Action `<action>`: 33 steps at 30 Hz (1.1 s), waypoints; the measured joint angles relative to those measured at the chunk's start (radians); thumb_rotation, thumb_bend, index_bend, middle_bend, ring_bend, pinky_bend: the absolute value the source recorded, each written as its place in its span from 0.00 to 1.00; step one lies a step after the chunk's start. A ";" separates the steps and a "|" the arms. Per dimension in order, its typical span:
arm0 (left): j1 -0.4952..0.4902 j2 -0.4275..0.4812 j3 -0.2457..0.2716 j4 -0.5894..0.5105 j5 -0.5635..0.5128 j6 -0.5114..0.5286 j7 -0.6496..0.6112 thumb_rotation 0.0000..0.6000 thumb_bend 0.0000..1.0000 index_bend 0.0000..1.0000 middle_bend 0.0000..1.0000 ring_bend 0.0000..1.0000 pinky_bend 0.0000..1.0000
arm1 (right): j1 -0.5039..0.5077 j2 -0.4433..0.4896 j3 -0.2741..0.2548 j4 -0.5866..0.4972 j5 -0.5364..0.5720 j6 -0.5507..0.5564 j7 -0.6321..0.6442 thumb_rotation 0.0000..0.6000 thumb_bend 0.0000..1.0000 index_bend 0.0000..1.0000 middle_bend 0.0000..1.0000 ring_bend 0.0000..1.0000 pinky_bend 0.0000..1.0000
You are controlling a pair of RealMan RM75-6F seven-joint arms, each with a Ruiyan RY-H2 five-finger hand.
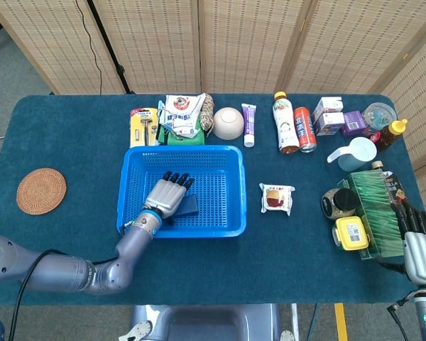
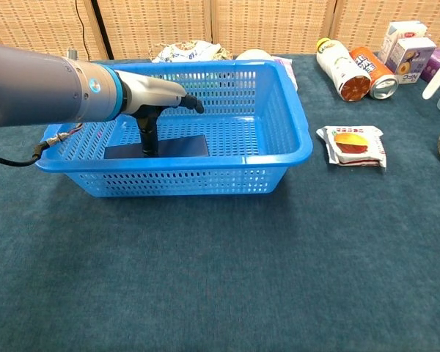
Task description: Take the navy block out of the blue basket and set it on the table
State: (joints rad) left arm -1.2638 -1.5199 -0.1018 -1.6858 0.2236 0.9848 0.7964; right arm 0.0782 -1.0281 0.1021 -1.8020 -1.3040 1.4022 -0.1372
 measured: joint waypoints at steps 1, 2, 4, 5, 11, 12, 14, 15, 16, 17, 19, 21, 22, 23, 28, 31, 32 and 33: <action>-0.001 -0.007 0.000 0.008 -0.005 0.001 0.002 1.00 0.00 0.00 0.00 0.00 0.00 | 0.001 0.000 0.000 0.000 0.001 -0.002 0.001 1.00 0.00 0.00 0.00 0.00 0.00; -0.004 -0.016 0.000 0.018 -0.014 0.003 0.006 1.00 0.00 0.00 0.00 0.00 0.00 | 0.002 0.000 0.000 0.001 0.001 -0.003 0.002 1.00 0.00 0.00 0.00 0.00 0.00; -0.007 -0.028 0.000 0.031 -0.027 0.005 0.013 1.00 0.00 0.00 0.00 0.00 0.00 | 0.003 0.000 0.000 0.002 0.002 -0.006 0.003 1.00 0.00 0.00 0.00 0.00 0.00; -0.009 -0.034 0.000 0.038 -0.036 0.006 0.018 1.00 0.00 0.00 0.00 0.00 0.00 | 0.003 0.001 0.000 0.002 0.003 -0.007 0.004 1.00 0.00 0.00 0.00 0.00 0.00; -0.013 -0.063 0.001 0.066 -0.055 0.019 0.036 1.00 0.00 0.00 0.00 0.00 0.02 | 0.005 0.002 0.001 0.004 0.005 -0.011 0.010 1.00 0.00 0.00 0.00 0.00 0.00; -0.012 -0.069 0.002 0.072 -0.052 0.025 0.038 1.00 0.00 0.00 0.00 0.00 0.05 | 0.006 0.002 0.000 0.004 0.005 -0.012 0.011 1.00 0.00 0.00 0.00 0.00 0.00; -0.010 -0.081 0.002 0.084 -0.038 0.038 0.039 1.00 0.03 0.00 0.00 0.03 0.16 | 0.007 0.003 0.000 0.005 0.004 -0.014 0.014 1.00 0.00 0.00 0.00 0.00 0.00; -0.008 -0.085 0.003 0.088 -0.030 0.042 0.039 1.00 0.05 0.00 0.01 0.06 0.21 | 0.007 0.003 0.000 0.005 0.004 -0.014 0.014 1.00 0.00 0.00 0.00 0.00 0.00; -0.006 -0.090 0.003 0.092 -0.022 0.045 0.038 1.00 0.07 0.00 0.02 0.09 0.24 | 0.007 0.003 0.000 0.005 0.004 -0.015 0.014 1.00 0.00 0.00 0.00 0.00 0.00; -0.003 -0.095 0.003 0.098 -0.015 0.046 0.039 1.00 0.10 0.00 0.05 0.13 0.28 | 0.007 0.003 -0.001 0.005 0.004 -0.016 0.015 1.00 0.00 0.00 0.00 0.00 0.00; -0.002 -0.099 0.004 0.101 -0.018 0.046 0.045 1.00 0.18 0.01 0.12 0.18 0.33 | 0.008 0.004 -0.001 0.005 0.004 -0.017 0.016 1.00 0.00 0.00 0.00 0.00 0.00; -0.005 -0.100 0.005 0.102 -0.041 0.042 0.060 1.00 0.28 0.09 0.21 0.25 0.40 | 0.009 0.004 -0.002 0.006 0.003 -0.018 0.017 1.00 0.00 0.00 0.00 0.00 0.00; -0.007 -0.101 0.005 0.103 -0.055 0.040 0.069 1.00 0.32 0.13 0.24 0.28 0.42 | 0.009 0.004 -0.002 0.006 0.003 -0.019 0.018 1.00 0.00 0.00 0.00 0.00 0.00; -0.010 -0.103 0.005 0.105 -0.076 0.038 0.083 1.00 0.37 0.20 0.29 0.31 0.45 | 0.009 0.004 -0.002 0.006 0.003 -0.019 0.018 1.00 0.00 0.00 0.00 0.00 0.00; -0.021 -0.109 -0.002 0.111 -0.120 0.033 0.118 1.00 0.51 0.43 0.45 0.42 0.55 | 0.009 0.005 -0.003 0.007 0.002 -0.020 0.023 1.00 0.00 0.00 0.00 0.00 0.00; -0.017 -0.108 -0.008 0.110 -0.100 0.038 0.113 1.00 0.53 0.46 0.47 0.44 0.55 | 0.011 0.005 -0.004 0.007 0.002 -0.022 0.023 1.00 0.00 0.00 0.00 0.00 0.00; -0.014 -0.106 -0.010 0.108 -0.091 0.041 0.110 1.00 0.53 0.46 0.47 0.44 0.55 | 0.011 0.005 -0.004 0.007 0.002 -0.023 0.022 1.00 0.00 0.00 0.00 0.00 0.00; -0.011 -0.104 -0.011 0.106 -0.083 0.043 0.107 1.00 0.53 0.46 0.47 0.44 0.55 | 0.011 0.005 -0.004 0.007 0.002 -0.023 0.022 1.00 0.00 0.00 0.00 0.00 0.00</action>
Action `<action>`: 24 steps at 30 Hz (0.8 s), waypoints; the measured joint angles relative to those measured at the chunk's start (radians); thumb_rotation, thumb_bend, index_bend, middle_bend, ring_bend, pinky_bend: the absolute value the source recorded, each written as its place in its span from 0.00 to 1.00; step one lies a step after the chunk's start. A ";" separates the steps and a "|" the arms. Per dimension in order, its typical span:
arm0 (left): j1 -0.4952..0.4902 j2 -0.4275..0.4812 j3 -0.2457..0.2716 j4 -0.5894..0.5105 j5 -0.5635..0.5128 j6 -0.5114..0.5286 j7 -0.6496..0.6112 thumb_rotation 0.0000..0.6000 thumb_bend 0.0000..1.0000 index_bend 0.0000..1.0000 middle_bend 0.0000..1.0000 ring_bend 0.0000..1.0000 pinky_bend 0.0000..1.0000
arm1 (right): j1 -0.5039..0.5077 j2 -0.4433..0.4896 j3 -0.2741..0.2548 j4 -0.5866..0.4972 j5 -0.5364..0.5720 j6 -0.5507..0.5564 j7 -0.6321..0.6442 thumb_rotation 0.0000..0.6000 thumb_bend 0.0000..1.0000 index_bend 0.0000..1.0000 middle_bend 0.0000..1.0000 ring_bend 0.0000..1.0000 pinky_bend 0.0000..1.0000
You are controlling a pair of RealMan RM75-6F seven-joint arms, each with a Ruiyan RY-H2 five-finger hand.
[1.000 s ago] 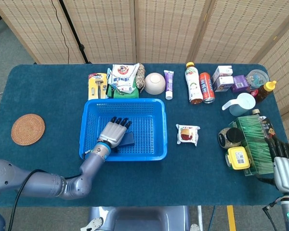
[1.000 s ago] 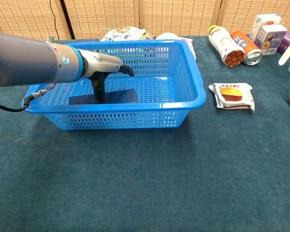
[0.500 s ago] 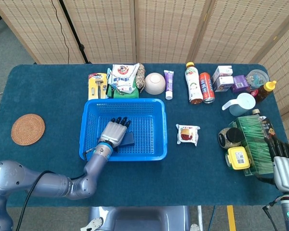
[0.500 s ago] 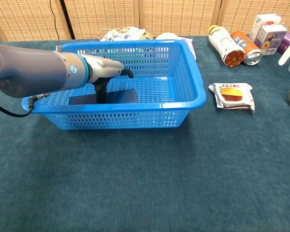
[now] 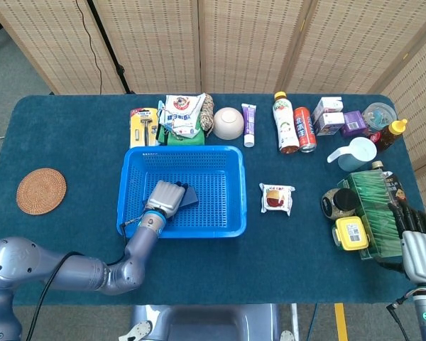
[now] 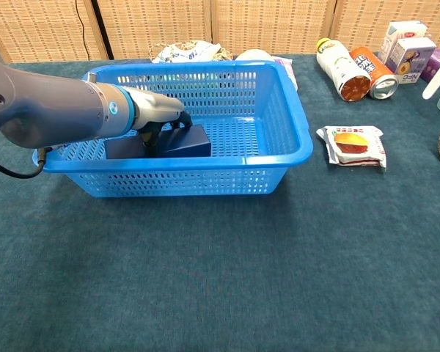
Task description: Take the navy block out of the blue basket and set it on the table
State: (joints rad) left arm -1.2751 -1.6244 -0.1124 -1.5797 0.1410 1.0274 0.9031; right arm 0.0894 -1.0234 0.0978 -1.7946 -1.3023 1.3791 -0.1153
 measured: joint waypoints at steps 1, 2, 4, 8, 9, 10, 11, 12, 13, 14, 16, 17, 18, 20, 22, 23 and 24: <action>0.003 0.002 -0.001 -0.002 0.010 0.002 -0.004 1.00 0.53 0.46 0.47 0.44 0.55 | 0.000 0.000 0.000 0.000 0.000 0.000 0.000 1.00 0.00 0.00 0.00 0.00 0.00; 0.008 0.006 -0.002 -0.007 0.024 0.005 -0.010 1.00 0.53 0.46 0.47 0.44 0.55 | 0.000 0.000 0.000 0.000 0.000 0.000 -0.001 1.00 0.00 0.00 0.00 0.00 0.00; 0.016 0.014 -0.003 -0.017 0.045 0.011 -0.019 1.00 0.54 0.47 0.47 0.44 0.55 | 0.000 0.000 -0.001 -0.001 0.000 0.000 -0.001 1.00 0.00 0.00 0.00 0.00 0.00; 0.030 0.040 -0.012 -0.051 0.096 0.027 -0.038 1.00 0.54 0.47 0.47 0.44 0.55 | 0.000 0.000 -0.002 -0.003 -0.003 0.002 -0.002 1.00 0.00 0.00 0.00 0.00 0.00; 0.033 0.046 -0.014 -0.059 0.107 0.031 -0.043 1.00 0.54 0.47 0.47 0.44 0.55 | 0.000 0.000 -0.002 -0.004 -0.003 0.002 -0.001 1.00 0.00 0.00 0.00 0.00 0.00; 0.036 0.052 -0.017 -0.067 0.120 0.035 -0.047 1.00 0.54 0.47 0.47 0.44 0.55 | -0.001 0.001 -0.003 -0.004 -0.004 0.003 -0.001 1.00 0.00 0.00 0.00 0.00 0.00; 0.040 0.060 -0.021 -0.080 0.136 0.039 -0.054 1.00 0.54 0.47 0.47 0.43 0.55 | -0.001 0.001 -0.003 -0.004 -0.005 0.004 0.000 1.00 0.00 0.00 0.00 0.00 0.00; 0.043 0.067 -0.024 -0.091 0.148 0.042 -0.059 1.00 0.54 0.47 0.47 0.43 0.55 | -0.002 0.002 -0.003 -0.005 -0.006 0.005 0.000 1.00 0.00 0.00 0.00 0.00 0.00; 0.045 0.075 -0.028 -0.102 0.159 0.046 -0.063 1.00 0.54 0.47 0.47 0.43 0.55 | -0.002 0.002 -0.003 -0.006 -0.007 0.006 0.002 1.00 0.00 0.00 0.00 0.00 0.00; 0.049 0.085 -0.032 -0.117 0.172 0.051 -0.068 1.00 0.54 0.47 0.47 0.43 0.55 | -0.003 0.003 -0.004 -0.007 -0.008 0.006 0.003 1.00 0.00 0.00 0.00 0.00 0.00; 0.053 0.099 -0.040 -0.138 0.188 0.059 -0.075 1.00 0.54 0.47 0.47 0.43 0.55 | -0.004 0.004 -0.005 -0.007 -0.011 0.008 0.005 1.00 0.00 0.00 0.00 0.00 0.00; 0.056 0.110 -0.047 -0.155 0.197 0.065 -0.081 1.00 0.54 0.47 0.47 0.43 0.55 | -0.004 0.005 -0.005 -0.008 -0.011 0.009 0.006 1.00 0.00 0.00 0.00 0.00 0.00; 0.057 0.115 -0.050 -0.162 0.202 0.068 -0.083 1.00 0.54 0.47 0.47 0.43 0.55 | -0.004 0.006 -0.005 -0.008 -0.012 0.009 0.008 1.00 0.00 0.00 0.00 0.00 0.00; 0.063 0.134 -0.059 -0.190 0.220 0.076 -0.093 1.00 0.54 0.47 0.47 0.43 0.55 | -0.005 0.007 -0.005 -0.008 -0.014 0.010 0.012 1.00 0.00 0.00 0.00 0.00 0.00; 0.070 0.156 -0.067 -0.219 0.241 0.083 -0.105 1.00 0.54 0.47 0.47 0.43 0.55 | -0.005 0.008 -0.006 -0.008 -0.015 0.010 0.014 1.00 0.00 0.00 0.00 0.00 0.00; 0.076 0.174 -0.073 -0.238 0.257 0.088 -0.115 1.00 0.54 0.47 0.47 0.43 0.55 | -0.006 0.009 -0.006 -0.008 -0.016 0.010 0.016 1.00 0.00 0.00 0.00 0.00 0.00; 0.081 0.189 -0.077 -0.253 0.270 0.091 -0.124 1.00 0.54 0.47 0.47 0.43 0.55 | -0.006 0.010 -0.006 -0.008 -0.016 0.011 0.018 1.00 0.00 0.00 0.00 0.00 0.00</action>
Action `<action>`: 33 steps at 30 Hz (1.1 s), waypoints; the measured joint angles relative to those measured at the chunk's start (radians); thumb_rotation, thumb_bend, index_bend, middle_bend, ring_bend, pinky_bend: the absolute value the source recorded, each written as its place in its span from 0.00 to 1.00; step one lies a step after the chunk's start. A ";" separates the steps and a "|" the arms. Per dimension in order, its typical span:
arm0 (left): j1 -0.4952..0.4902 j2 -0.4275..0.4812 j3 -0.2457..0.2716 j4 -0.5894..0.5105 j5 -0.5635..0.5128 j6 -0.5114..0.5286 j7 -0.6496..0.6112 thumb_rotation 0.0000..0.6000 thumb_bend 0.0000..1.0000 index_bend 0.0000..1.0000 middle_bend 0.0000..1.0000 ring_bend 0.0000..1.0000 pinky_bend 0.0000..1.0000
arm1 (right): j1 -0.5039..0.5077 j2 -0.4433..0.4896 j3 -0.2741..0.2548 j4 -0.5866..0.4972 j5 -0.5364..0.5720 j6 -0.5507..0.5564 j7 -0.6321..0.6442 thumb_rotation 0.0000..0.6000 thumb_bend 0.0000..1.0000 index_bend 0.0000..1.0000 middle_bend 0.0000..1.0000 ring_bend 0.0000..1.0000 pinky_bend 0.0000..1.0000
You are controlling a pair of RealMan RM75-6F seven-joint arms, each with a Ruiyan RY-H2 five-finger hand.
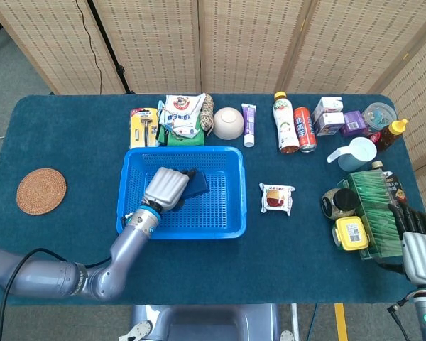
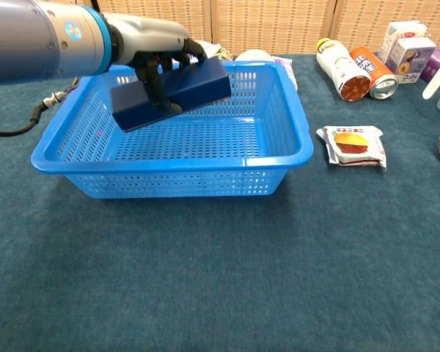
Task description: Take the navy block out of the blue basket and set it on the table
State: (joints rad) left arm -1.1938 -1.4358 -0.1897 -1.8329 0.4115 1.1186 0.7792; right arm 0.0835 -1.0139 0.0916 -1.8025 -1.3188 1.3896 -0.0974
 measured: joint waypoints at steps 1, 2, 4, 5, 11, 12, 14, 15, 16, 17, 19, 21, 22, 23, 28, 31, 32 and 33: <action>0.006 0.016 -0.004 -0.015 0.014 0.003 -0.010 1.00 0.54 0.47 0.47 0.43 0.55 | 0.000 0.001 0.000 0.000 0.000 0.000 0.002 1.00 0.00 0.00 0.00 0.00 0.00; 0.015 0.039 -0.009 -0.035 0.033 0.008 -0.024 1.00 0.54 0.47 0.46 0.43 0.55 | 0.000 0.001 0.000 0.000 -0.001 0.000 0.003 1.00 0.00 0.00 0.00 0.00 0.00; 0.031 0.077 -0.017 -0.064 0.060 0.013 -0.045 1.00 0.54 0.47 0.46 0.43 0.55 | -0.001 0.002 -0.001 -0.001 -0.003 0.000 0.005 1.00 0.00 0.00 0.00 0.00 0.00; 0.041 0.105 -0.022 -0.083 0.076 0.016 -0.060 1.00 0.54 0.47 0.46 0.43 0.55 | -0.001 0.002 -0.002 -0.001 -0.004 0.001 0.005 1.00 0.00 0.00 0.00 0.00 0.00; 0.100 0.248 -0.034 -0.151 0.138 0.014 -0.123 1.00 0.54 0.46 0.45 0.42 0.55 | -0.006 0.004 -0.007 -0.008 -0.021 0.011 0.006 1.00 0.00 0.00 0.00 0.00 0.00; 0.111 0.268 -0.033 -0.158 0.145 0.012 -0.133 1.00 0.54 0.46 0.45 0.42 0.55 | -0.007 0.005 -0.009 -0.009 -0.024 0.014 0.005 1.00 0.00 0.00 0.00 0.00 0.00; 0.142 0.311 -0.026 -0.166 0.167 0.007 -0.163 1.00 0.54 0.46 0.45 0.42 0.55 | -0.009 0.004 -0.010 -0.010 -0.028 0.019 0.003 1.00 0.00 0.00 0.00 0.00 0.00; 0.156 0.328 -0.022 -0.167 0.176 0.004 -0.177 1.00 0.54 0.46 0.45 0.42 0.55 | -0.010 0.003 -0.010 -0.011 -0.031 0.023 -0.001 1.00 0.00 0.00 0.00 0.00 0.00; 0.169 0.343 -0.018 -0.166 0.185 0.000 -0.193 1.00 0.54 0.46 0.45 0.42 0.55 | -0.011 0.002 -0.011 -0.011 -0.033 0.025 -0.004 1.00 0.00 0.00 0.00 0.00 0.00; 0.188 0.360 -0.011 -0.164 0.196 -0.007 -0.215 1.00 0.54 0.46 0.45 0.42 0.55 | -0.011 0.001 -0.012 -0.012 -0.036 0.025 -0.005 1.00 0.00 0.00 0.00 0.00 0.00; 0.215 0.381 0.000 -0.152 0.215 -0.019 -0.250 1.00 0.54 0.45 0.44 0.42 0.55 | -0.012 0.000 -0.015 -0.014 -0.041 0.026 -0.008 1.00 0.00 0.00 0.00 0.00 0.00; 0.246 0.396 0.013 -0.128 0.235 -0.035 -0.295 1.00 0.54 0.45 0.44 0.42 0.55 | -0.012 -0.001 -0.017 -0.015 -0.044 0.026 -0.011 1.00 0.00 0.00 0.00 0.00 0.00; 0.259 0.401 0.018 -0.114 0.244 -0.043 -0.315 1.00 0.54 0.45 0.44 0.42 0.55 | -0.012 -0.001 -0.018 -0.016 -0.044 0.026 -0.012 1.00 0.00 0.00 0.00 0.00 0.00; 0.278 0.407 0.027 -0.092 0.254 -0.054 -0.342 1.00 0.54 0.45 0.44 0.42 0.55 | -0.012 -0.002 -0.018 -0.016 -0.045 0.027 -0.014 1.00 0.00 0.00 0.00 0.00 0.00; 0.340 0.416 0.063 -0.005 0.253 -0.129 -0.426 1.00 0.54 0.45 0.44 0.42 0.55 | -0.011 -0.005 -0.021 -0.019 -0.049 0.024 -0.022 1.00 0.00 0.00 0.00 0.00 0.00; 0.351 0.406 0.072 0.048 0.217 -0.189 -0.465 1.00 0.54 0.45 0.44 0.42 0.55 | -0.007 -0.008 -0.025 -0.019 -0.051 0.013 -0.028 1.00 0.00 0.00 0.00 0.00 0.00; 0.354 0.397 0.075 0.072 0.203 -0.209 -0.478 1.00 0.54 0.45 0.44 0.42 0.55 | -0.006 -0.008 -0.026 -0.019 -0.051 0.011 -0.030 1.00 0.00 0.00 0.00 0.00 0.00; 0.356 0.388 0.077 0.090 0.191 -0.224 -0.485 1.00 0.54 0.45 0.44 0.42 0.55 | -0.005 -0.008 -0.026 -0.019 -0.052 0.010 -0.031 1.00 0.00 0.00 0.00 0.00 0.00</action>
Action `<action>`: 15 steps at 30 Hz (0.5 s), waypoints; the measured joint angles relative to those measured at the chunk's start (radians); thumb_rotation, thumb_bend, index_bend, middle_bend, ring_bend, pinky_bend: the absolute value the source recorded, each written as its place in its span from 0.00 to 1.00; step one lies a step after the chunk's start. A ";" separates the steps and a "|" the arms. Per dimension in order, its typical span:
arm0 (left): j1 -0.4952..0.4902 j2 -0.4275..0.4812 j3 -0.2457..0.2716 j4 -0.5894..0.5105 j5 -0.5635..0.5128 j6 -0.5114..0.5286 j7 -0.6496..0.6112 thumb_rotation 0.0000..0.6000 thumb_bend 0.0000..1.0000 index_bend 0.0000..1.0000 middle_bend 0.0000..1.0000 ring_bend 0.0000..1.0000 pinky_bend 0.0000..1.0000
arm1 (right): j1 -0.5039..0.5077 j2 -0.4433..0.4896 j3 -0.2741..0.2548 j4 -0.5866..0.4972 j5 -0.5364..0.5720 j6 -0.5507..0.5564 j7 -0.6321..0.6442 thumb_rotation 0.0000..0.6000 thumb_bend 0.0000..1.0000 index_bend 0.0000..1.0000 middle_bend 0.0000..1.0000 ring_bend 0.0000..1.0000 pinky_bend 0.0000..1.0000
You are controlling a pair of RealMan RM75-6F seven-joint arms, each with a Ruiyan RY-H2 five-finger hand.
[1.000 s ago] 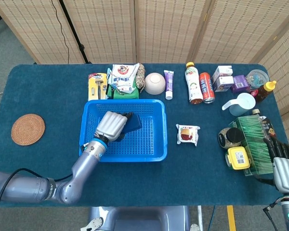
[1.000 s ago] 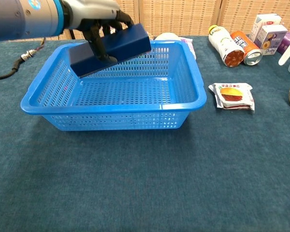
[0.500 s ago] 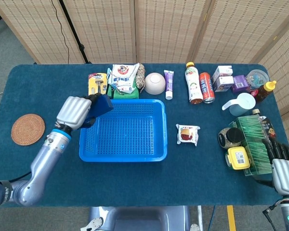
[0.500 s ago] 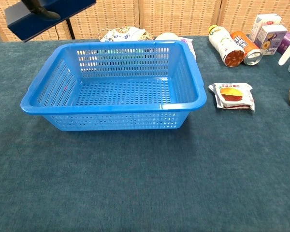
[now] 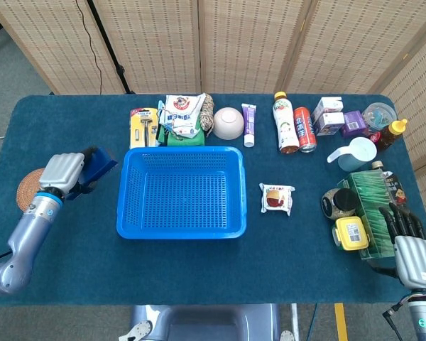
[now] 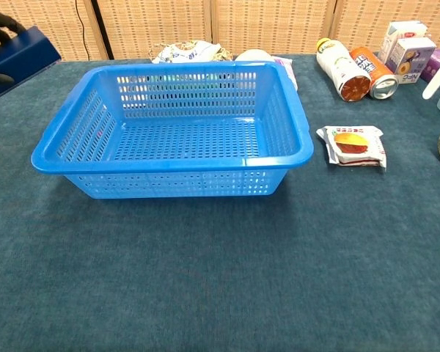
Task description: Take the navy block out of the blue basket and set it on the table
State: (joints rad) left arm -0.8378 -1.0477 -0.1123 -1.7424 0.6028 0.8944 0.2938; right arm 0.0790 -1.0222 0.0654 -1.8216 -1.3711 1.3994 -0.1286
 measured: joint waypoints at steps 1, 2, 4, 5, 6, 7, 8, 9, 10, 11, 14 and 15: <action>0.001 -0.010 0.002 0.018 -0.012 -0.015 -0.007 1.00 0.54 0.45 0.44 0.42 0.55 | 0.000 0.000 0.000 0.000 0.000 0.000 0.000 1.00 0.00 0.00 0.00 0.00 0.00; 0.002 -0.024 0.004 0.043 -0.026 -0.034 -0.015 1.00 0.54 0.46 0.44 0.42 0.55 | 0.000 0.000 0.000 0.000 0.000 0.001 0.001 1.00 0.00 0.00 0.00 0.00 0.00; 0.003 -0.047 0.007 0.080 -0.049 -0.061 -0.028 1.00 0.54 0.46 0.44 0.42 0.55 | -0.001 0.001 0.000 0.000 0.001 0.001 0.004 1.00 0.00 0.00 0.00 0.00 0.00; 0.002 -0.063 0.008 0.105 -0.064 -0.078 -0.036 1.00 0.54 0.47 0.44 0.43 0.55 | -0.001 0.002 0.001 0.000 0.001 0.001 0.007 1.00 0.00 0.00 0.00 0.00 0.00; 0.002 -0.075 0.009 0.124 -0.075 -0.093 -0.042 1.00 0.54 0.47 0.44 0.43 0.55 | -0.001 0.003 0.001 0.000 0.002 0.000 0.010 1.00 0.00 0.00 0.00 0.00 0.00; 0.001 -0.087 0.009 0.143 -0.086 -0.109 -0.047 1.00 0.54 0.47 0.44 0.43 0.55 | -0.001 0.004 0.001 0.000 0.002 0.000 0.013 1.00 0.00 0.00 0.00 0.00 0.00; -0.001 -0.102 0.009 0.168 -0.101 -0.130 -0.056 1.00 0.54 0.47 0.44 0.43 0.55 | -0.001 0.005 0.001 0.000 0.002 -0.001 0.015 1.00 0.00 0.00 0.00 0.00 0.00; -0.003 -0.114 0.009 0.186 -0.111 -0.145 -0.061 1.00 0.54 0.47 0.44 0.43 0.55 | 0.000 0.006 0.001 0.000 0.002 -0.002 0.019 1.00 0.00 0.00 0.00 0.00 0.00; -0.006 -0.125 0.009 0.205 -0.122 -0.159 -0.066 1.00 0.54 0.47 0.44 0.43 0.55 | 0.000 0.008 0.002 0.001 0.003 -0.003 0.022 1.00 0.00 0.00 0.00 0.00 0.00; -0.010 -0.141 0.009 0.229 -0.136 -0.173 -0.070 1.00 0.54 0.47 0.44 0.43 0.55 | 0.000 0.009 0.002 0.001 0.003 -0.005 0.024 1.00 0.00 0.00 0.00 0.00 0.00; -0.029 -0.181 0.011 0.280 -0.179 -0.195 -0.068 1.00 0.54 0.47 0.44 0.43 0.55 | 0.002 0.011 0.002 0.003 0.005 -0.010 0.033 1.00 0.00 0.00 0.00 0.00 0.00; -0.036 -0.190 0.013 0.290 -0.192 -0.197 -0.063 1.00 0.54 0.47 0.44 0.43 0.55 | 0.002 0.013 0.002 0.004 0.005 -0.012 0.037 1.00 0.00 0.00 0.00 0.00 0.00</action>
State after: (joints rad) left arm -0.8734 -1.2376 -0.0992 -1.4523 0.4104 0.6977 0.2308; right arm 0.0814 -1.0092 0.0677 -1.8171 -1.3657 1.3872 -0.0916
